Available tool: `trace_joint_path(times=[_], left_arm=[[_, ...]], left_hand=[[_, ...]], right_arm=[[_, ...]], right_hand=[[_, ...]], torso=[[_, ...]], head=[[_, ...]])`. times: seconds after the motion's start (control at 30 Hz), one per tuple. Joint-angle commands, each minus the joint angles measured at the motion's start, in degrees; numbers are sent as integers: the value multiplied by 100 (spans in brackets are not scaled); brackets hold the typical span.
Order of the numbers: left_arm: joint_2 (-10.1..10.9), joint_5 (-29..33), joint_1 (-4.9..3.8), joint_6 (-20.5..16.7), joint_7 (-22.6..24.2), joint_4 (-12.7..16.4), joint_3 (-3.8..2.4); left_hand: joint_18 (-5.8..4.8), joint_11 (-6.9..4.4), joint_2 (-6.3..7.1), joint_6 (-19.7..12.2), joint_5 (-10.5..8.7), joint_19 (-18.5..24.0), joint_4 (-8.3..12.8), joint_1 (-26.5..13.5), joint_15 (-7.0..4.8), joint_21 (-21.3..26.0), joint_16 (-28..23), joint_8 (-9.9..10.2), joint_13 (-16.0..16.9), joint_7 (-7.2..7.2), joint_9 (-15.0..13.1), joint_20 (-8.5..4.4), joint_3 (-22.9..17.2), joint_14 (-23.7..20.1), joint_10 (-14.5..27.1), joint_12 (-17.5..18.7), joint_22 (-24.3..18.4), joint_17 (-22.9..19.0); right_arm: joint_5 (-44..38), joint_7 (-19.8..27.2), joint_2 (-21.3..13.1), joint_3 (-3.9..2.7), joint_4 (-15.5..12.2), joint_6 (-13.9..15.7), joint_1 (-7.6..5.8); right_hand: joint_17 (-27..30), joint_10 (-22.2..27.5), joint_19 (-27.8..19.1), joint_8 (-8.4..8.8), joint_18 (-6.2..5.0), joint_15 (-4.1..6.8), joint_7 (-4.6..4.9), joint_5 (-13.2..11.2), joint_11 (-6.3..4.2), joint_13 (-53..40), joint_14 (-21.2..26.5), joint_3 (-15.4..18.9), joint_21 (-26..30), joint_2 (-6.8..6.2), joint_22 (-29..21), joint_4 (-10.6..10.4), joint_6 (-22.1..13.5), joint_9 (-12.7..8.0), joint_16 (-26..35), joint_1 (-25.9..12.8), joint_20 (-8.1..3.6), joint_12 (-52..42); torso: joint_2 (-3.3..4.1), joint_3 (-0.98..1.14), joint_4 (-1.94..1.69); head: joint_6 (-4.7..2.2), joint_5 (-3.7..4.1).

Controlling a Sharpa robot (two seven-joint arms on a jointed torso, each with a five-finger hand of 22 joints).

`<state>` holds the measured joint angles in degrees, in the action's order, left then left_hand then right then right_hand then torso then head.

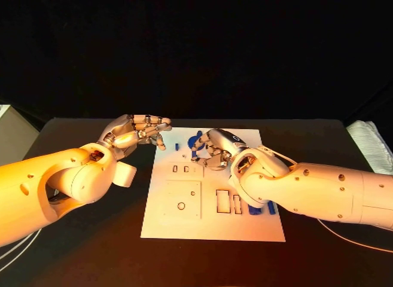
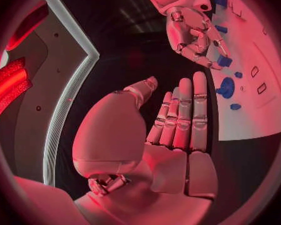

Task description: Assemble the parts on the task board

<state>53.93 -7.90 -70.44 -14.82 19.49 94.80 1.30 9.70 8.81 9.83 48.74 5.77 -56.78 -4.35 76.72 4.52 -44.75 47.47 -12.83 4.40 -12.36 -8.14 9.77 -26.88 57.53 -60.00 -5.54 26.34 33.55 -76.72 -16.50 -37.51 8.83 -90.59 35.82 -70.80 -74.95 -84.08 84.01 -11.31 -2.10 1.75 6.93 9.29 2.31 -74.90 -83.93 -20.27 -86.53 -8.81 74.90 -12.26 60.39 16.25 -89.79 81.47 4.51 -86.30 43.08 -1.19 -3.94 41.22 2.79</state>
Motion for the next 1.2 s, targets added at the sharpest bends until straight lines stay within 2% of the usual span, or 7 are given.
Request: trace_joint_path(times=[0.03,0.1,0.23,0.57,0.8,0.9,1.2], left_arm=[[-20,13,-3,43,-1,1,-3],[-26,13,-3,45,-2,-2,-3],[-32,13,-3,51,-4,-3,-3],[-6,3,-2,65,-3,10,-4],[1,1,-1,72,1,14,-4],[2,1,-1,76,1,14,-4],[4,1,-1,82,-2,10,-4]], left_hand=[[77,0,-10,-41,-20,42,-43,14,1,-21,22,16,7,-16,-5,-11,2,-54,25,-26,8,-9],[77,0,-10,-41,-20,42,-43,14,1,-21,22,16,7,-16,-5,-11,2,-54,25,-26,8,-9],[77,0,-10,-41,-20,42,-43,14,1,-21,22,16,7,-16,-5,-11,2,-54,25,-26,8,-9],[78,0,-18,-40,-20,46,-55,9,1,-27,26,14,8,-16,-6,-10,-1,-52,25,-30,11,-13],[78,0,-18,-40,-20,46,-55,9,1,-27,26,14,8,-16,-6,-10,-1,-52,25,-30,11,-13],[78,0,-18,-40,-20,46,-55,9,1,-27,26,14,8,-16,-6,-10,-1,-52,25,-30,11,-13],[78,0,-18,-40,-20,46,-55,9,1,-27,26,14,8,-16,-6,-10,-1,-52,25,-30,11,-13]], right_arm=[[-365,-370,79,6,27,-265,53],[-395,-419,128,10,45,-284,91],[-453,-492,208,15,89,-320,150],[-721,-580,290,19,188,-402,236],[-823,-622,332,22,240,-453,266],[-838,-628,352,23,265,-467,282],[-847,-609,378,24,311,-492,325]], right_hand=[[-1505,-330,427,-29,102,24,-25,28,-26,-1216,-607,-29,18,-18,1171,7,16,7,-21,-60,-55,-11],[-1505,-340,431,-38,104,24,-28,31,-28,-1227,-607,-29,10,-27,1178,5,22,10,-21,-76,-55,-23],[-1505,-340,431,-38,105,24,-28,31,-28,-1227,-607,-29,10,-27,1178,5,22,10,-21,-76,-55,-23],[-1505,-342,433,-59,105,27,-34,34,-32,-1229,-607,-25,8,-65,1181,3,27,16,-21,-119,-58,-26],[-1505,-343,433,-67,105,28,-36,34,-33,-1230,-607,-22,10,-80,1180,3,30,18,-21,-134,-59,-26],[-1505,-343,433,-67,105,28,-36,34,-33,-1230,-607,-22,10,-80,1180,3,30,18,-21,-134,-59,-26],[-1505,-339,426,-74,100,30,-35,30,-34,-1225,-607,-19,25,-94,1166,-4,28,20,-21,-159,-60,-20]], torso=[[5,5,2],[1,14,0],[3,19,-8],[9,19,4],[2,15,-2],[3,21,-2],[-1,18,-1]], head=[[27,-2],[37,1],[66,-3],[103,-1],[128,8],[138,3],[165,-19]])
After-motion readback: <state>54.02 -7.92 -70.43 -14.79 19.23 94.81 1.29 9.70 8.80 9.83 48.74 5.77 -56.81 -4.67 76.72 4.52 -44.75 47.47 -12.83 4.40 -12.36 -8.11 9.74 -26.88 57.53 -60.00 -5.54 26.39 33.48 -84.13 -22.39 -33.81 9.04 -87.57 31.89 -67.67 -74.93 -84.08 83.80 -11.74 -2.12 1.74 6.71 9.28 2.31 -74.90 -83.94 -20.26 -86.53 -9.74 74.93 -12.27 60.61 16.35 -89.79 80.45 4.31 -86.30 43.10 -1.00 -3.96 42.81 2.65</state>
